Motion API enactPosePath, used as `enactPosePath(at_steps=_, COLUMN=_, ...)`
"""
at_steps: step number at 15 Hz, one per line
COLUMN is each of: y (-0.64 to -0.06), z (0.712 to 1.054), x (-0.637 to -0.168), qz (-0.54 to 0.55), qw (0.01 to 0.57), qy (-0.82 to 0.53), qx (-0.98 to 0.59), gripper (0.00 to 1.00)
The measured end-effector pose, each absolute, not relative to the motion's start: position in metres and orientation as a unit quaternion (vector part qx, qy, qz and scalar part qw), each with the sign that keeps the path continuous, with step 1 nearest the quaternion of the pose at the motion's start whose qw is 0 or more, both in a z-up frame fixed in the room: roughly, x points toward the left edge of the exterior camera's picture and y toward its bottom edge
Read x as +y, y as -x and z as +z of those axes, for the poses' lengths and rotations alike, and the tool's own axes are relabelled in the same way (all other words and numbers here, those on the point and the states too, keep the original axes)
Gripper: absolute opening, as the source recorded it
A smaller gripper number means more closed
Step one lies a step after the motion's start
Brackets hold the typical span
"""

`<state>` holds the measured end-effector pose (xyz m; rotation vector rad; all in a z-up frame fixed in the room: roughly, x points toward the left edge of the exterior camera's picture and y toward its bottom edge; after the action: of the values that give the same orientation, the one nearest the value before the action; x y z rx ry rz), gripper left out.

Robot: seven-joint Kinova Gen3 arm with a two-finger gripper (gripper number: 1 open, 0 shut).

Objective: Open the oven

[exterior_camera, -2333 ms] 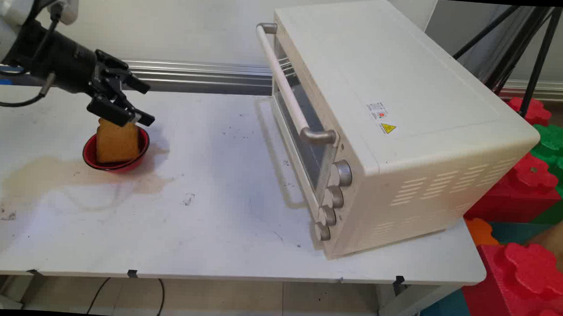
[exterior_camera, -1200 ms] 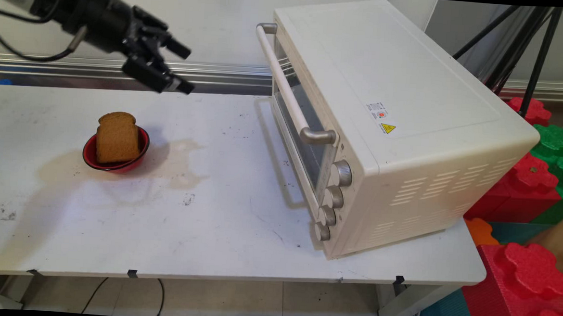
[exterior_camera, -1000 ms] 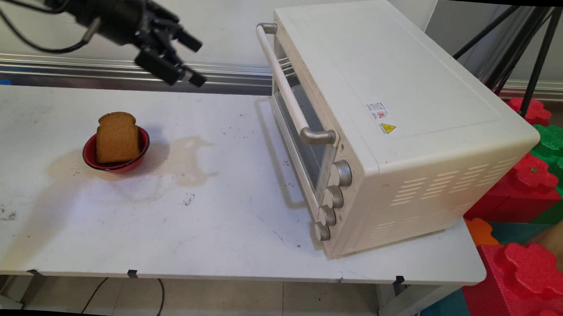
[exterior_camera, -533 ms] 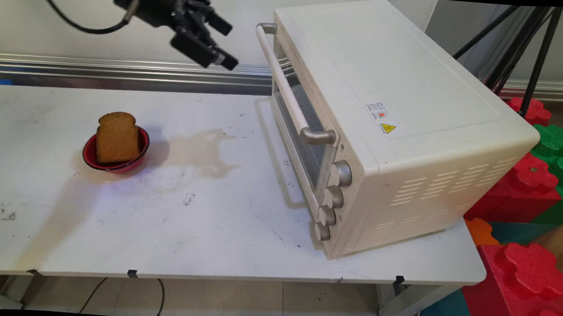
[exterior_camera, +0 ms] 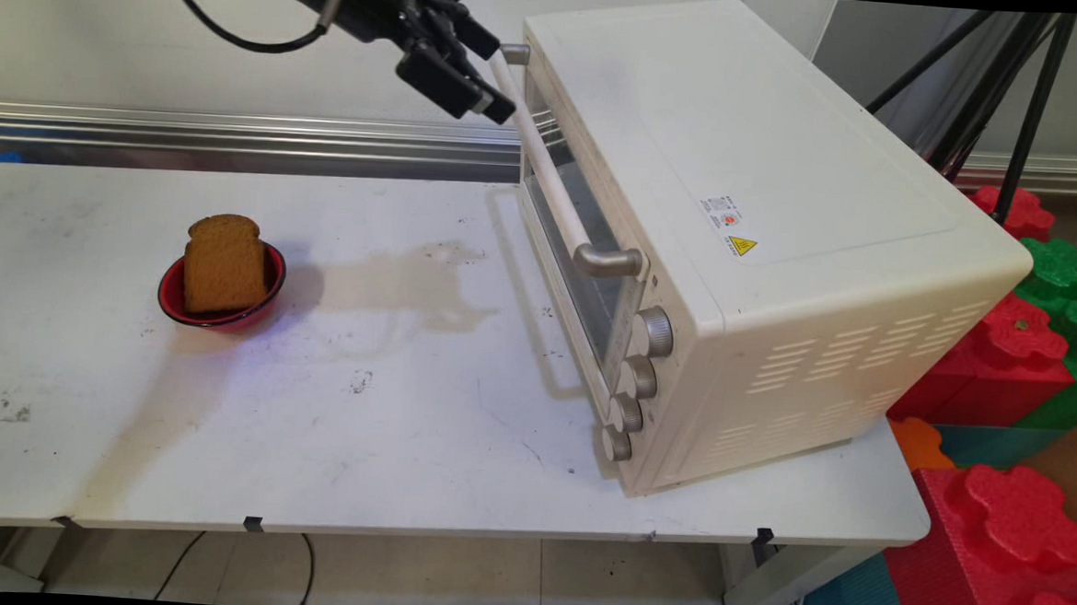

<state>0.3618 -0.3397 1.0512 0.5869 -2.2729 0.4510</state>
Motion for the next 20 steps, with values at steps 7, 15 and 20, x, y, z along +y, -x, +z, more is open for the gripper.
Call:
enactPosePath(at_steps=7, y=-0.345, z=1.038, x=-0.354, qz=0.17, qw=0.368, qy=-0.228, qx=-0.885, gripper=0.0)
enactPosePath(at_steps=15, y=-0.329, z=1.022, x=-0.366, qz=0.168, qw=0.367, qy=-0.242, qx=-0.882, gripper=0.0)
enactPosePath(at_steps=20, y=-0.321, z=1.011, x=-0.373, qz=0.166, qw=0.364, qy=-0.245, qx=-0.883, gripper=0.0)
